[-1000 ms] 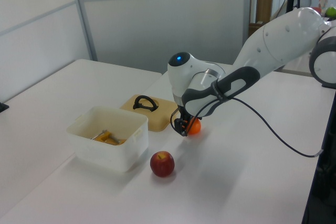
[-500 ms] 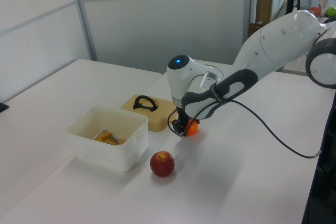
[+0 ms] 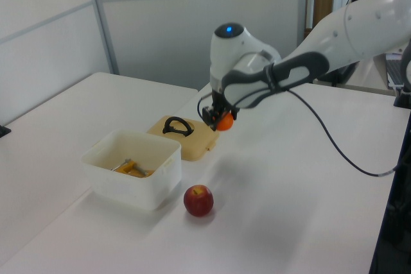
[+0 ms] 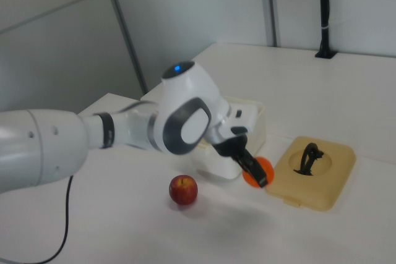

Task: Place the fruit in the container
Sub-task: 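Lift the tangerine up off the table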

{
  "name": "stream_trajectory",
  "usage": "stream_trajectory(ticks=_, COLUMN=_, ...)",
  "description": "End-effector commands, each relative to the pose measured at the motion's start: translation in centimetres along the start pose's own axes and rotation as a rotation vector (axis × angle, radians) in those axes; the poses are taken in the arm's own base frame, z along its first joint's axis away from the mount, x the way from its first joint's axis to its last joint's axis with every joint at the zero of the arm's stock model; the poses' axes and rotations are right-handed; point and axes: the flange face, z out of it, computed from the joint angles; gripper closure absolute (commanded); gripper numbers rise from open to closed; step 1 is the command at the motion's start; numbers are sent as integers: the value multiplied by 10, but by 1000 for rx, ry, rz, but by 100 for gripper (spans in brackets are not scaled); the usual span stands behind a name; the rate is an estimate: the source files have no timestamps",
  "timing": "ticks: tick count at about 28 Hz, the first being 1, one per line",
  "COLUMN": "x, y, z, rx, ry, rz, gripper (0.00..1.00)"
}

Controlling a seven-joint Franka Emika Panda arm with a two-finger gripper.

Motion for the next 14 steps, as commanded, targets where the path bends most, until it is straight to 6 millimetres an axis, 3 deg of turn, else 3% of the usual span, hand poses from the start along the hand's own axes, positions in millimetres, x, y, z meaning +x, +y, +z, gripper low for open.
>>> stream_trajectory(ticks=1, x=21, y=-9, z=-58, rx=81, ry=19, rz=74, gripper=100)
stream_trajectory(ticks=5, x=26, y=-42, z=-94, rx=136, ry=67, rz=100, gripper=100)
stream_trajectory(ticks=8, x=23, y=-70, z=-105, rx=155, ry=87, rz=108, gripper=100)
stream_trajectory(ticks=14, x=5, y=-142, z=-82, rx=160, ry=66, rz=89, gripper=100)
